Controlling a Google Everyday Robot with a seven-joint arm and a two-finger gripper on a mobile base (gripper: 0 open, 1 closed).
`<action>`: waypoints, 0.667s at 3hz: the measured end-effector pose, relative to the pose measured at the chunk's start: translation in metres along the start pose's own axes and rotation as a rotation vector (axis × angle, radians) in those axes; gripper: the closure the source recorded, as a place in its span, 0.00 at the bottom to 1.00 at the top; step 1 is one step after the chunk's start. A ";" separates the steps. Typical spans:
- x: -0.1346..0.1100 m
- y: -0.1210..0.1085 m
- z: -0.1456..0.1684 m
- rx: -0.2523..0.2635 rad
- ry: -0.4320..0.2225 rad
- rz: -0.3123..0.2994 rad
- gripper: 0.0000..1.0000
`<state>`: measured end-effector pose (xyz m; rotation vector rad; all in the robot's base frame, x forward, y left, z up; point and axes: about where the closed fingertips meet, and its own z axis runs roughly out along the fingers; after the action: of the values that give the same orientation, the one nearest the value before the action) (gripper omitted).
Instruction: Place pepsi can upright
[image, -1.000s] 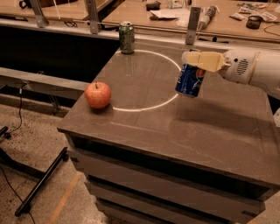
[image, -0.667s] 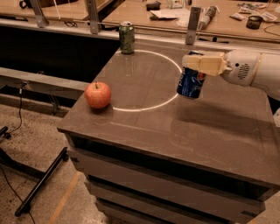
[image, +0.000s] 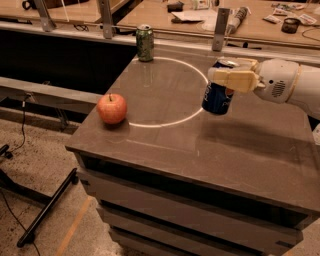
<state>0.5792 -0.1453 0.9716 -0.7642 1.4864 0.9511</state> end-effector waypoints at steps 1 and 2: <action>0.000 0.000 0.000 0.000 0.000 0.000 1.00; 0.004 -0.001 0.000 -0.021 -0.022 -0.089 1.00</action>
Offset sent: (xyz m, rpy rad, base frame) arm 0.0011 -0.0057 -0.0112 -0.0493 -0.2101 0.0280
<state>0.5797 -0.1455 0.9678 -0.8258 1.4139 0.9060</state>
